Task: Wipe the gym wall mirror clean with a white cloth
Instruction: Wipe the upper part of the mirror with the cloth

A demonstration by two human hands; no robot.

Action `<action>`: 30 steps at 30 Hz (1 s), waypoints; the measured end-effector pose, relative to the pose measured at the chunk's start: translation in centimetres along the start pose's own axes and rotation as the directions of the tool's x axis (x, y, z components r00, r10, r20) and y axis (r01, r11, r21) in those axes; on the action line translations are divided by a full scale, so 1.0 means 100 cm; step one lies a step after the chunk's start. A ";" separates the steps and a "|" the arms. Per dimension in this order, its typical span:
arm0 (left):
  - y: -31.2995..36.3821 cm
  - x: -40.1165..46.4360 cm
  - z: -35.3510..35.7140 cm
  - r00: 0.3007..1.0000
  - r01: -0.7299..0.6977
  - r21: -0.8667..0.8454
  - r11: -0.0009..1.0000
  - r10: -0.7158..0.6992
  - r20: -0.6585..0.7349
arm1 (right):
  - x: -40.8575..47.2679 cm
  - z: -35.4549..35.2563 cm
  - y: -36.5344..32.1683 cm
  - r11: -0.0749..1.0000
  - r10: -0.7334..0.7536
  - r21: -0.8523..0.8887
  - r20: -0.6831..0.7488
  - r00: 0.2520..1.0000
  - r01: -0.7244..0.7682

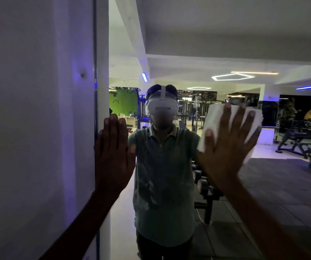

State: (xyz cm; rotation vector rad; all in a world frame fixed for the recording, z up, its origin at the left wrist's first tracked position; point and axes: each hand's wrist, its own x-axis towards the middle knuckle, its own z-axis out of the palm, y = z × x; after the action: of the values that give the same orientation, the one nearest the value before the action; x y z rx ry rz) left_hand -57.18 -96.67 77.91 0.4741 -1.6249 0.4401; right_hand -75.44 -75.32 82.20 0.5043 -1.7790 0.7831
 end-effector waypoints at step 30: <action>0.029 -0.065 -0.012 0.992 0.023 -0.215 0.976 0.005 0.126 | -0.080 0.012 -0.001 0.991 0.132 -0.019 0.022 0.991 -0.131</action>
State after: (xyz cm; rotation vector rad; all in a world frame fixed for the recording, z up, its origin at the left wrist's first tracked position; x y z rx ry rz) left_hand -57.15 -93.20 71.54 0.3503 -1.7684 0.2262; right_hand -73.49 -76.53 74.46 0.3888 -1.8529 0.8553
